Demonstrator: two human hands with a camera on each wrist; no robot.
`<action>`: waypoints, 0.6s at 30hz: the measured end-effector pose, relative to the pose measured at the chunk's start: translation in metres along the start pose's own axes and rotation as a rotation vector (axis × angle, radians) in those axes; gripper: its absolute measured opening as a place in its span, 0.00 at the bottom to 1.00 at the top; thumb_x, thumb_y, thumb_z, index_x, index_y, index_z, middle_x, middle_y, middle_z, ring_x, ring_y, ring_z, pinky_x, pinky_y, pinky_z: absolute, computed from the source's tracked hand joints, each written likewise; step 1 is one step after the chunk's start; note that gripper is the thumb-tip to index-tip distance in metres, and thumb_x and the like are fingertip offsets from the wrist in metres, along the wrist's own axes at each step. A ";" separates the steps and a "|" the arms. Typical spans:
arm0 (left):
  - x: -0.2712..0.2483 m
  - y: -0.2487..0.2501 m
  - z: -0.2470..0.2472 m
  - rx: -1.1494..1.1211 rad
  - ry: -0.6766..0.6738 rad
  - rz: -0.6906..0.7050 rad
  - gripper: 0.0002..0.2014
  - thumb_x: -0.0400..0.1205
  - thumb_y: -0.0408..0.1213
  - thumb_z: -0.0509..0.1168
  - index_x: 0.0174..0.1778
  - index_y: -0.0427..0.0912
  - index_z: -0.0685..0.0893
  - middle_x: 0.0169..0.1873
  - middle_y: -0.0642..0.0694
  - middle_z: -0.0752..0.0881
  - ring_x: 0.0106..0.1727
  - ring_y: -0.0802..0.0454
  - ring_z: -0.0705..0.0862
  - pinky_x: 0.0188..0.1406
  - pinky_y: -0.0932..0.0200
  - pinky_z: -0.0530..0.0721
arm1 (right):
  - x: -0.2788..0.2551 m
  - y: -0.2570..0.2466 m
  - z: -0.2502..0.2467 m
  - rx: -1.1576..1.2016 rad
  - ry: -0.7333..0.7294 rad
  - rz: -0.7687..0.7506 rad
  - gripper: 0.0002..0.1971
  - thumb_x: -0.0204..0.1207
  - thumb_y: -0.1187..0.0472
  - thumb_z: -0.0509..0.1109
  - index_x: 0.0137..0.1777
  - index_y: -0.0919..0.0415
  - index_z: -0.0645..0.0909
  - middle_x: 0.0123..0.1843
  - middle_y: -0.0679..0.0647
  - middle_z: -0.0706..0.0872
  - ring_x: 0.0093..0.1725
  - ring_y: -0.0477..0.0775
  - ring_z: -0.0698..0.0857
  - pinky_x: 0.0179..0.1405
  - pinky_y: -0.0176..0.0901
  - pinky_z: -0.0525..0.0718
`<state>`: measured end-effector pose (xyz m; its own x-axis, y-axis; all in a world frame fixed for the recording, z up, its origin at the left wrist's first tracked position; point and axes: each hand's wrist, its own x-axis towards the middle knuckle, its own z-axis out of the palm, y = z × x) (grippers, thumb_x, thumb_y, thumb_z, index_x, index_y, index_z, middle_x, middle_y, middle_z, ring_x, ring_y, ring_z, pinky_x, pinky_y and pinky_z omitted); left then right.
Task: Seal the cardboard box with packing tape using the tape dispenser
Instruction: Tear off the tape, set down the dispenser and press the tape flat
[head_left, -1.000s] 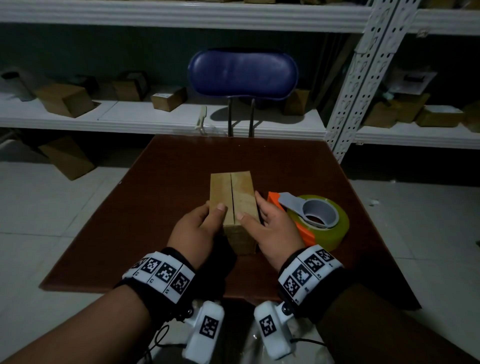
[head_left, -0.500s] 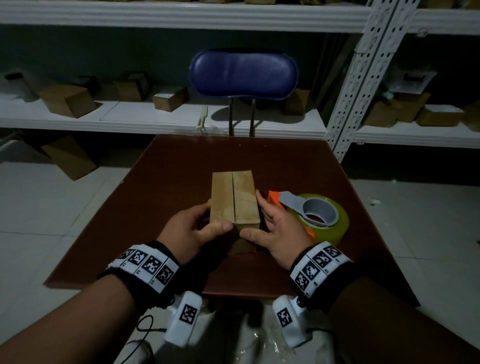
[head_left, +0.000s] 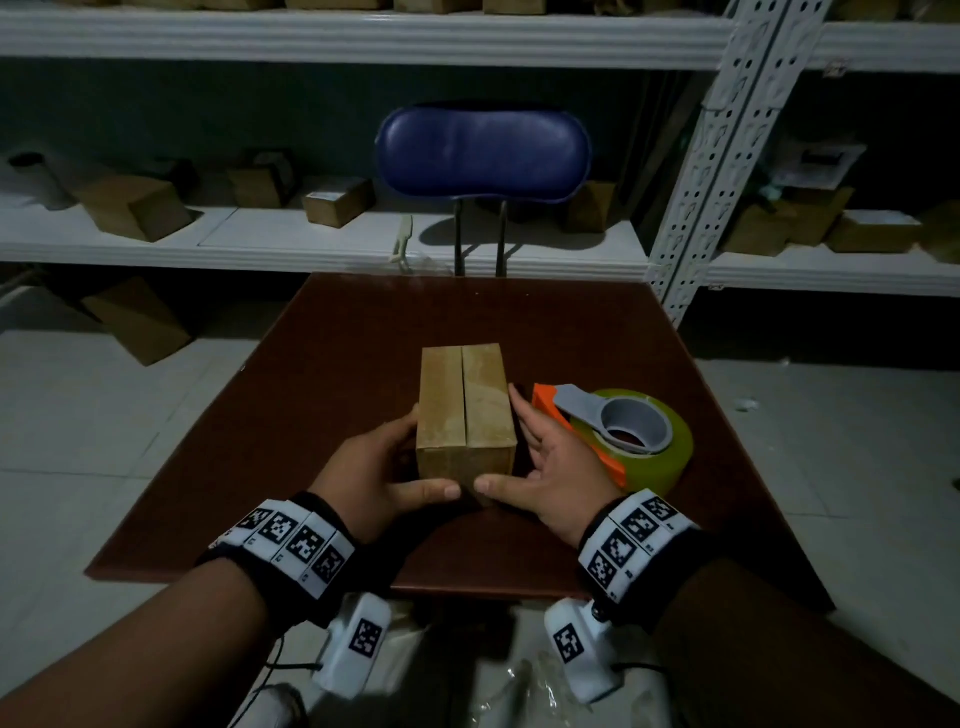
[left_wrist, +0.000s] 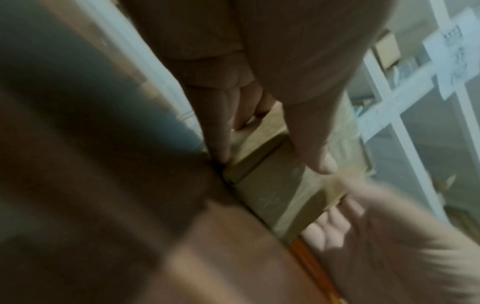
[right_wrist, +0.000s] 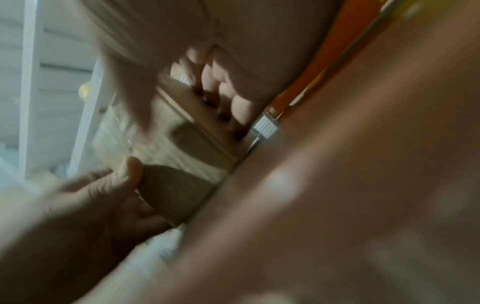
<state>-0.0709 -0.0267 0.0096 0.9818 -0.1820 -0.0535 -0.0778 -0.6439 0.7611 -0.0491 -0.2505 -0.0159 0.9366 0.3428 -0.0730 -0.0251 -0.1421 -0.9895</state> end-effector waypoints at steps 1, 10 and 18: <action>-0.001 0.001 0.001 -0.042 0.006 -0.009 0.41 0.64 0.61 0.76 0.76 0.59 0.75 0.65 0.63 0.84 0.63 0.71 0.82 0.65 0.64 0.79 | -0.001 -0.002 0.001 0.037 0.003 -0.003 0.50 0.71 0.59 0.83 0.88 0.47 0.56 0.82 0.41 0.73 0.79 0.39 0.73 0.78 0.49 0.76; 0.005 0.018 0.014 -0.425 0.235 -0.170 0.13 0.83 0.53 0.67 0.48 0.49 0.92 0.43 0.51 0.94 0.43 0.60 0.91 0.44 0.58 0.82 | 0.007 -0.007 0.015 0.065 0.161 0.018 0.29 0.84 0.48 0.66 0.85 0.49 0.68 0.73 0.46 0.84 0.68 0.44 0.85 0.68 0.50 0.86; 0.006 0.018 0.016 -0.484 0.280 -0.204 0.11 0.87 0.42 0.63 0.53 0.45 0.91 0.43 0.51 0.93 0.46 0.58 0.90 0.44 0.62 0.82 | 0.007 -0.015 0.024 -0.052 0.235 -0.001 0.35 0.78 0.36 0.59 0.85 0.44 0.65 0.80 0.42 0.76 0.78 0.43 0.76 0.79 0.56 0.75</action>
<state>-0.0695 -0.0508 0.0128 0.9822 0.1546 -0.1071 0.1400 -0.2210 0.9652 -0.0507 -0.2240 -0.0045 0.9924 0.1179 -0.0345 -0.0114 -0.1917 -0.9814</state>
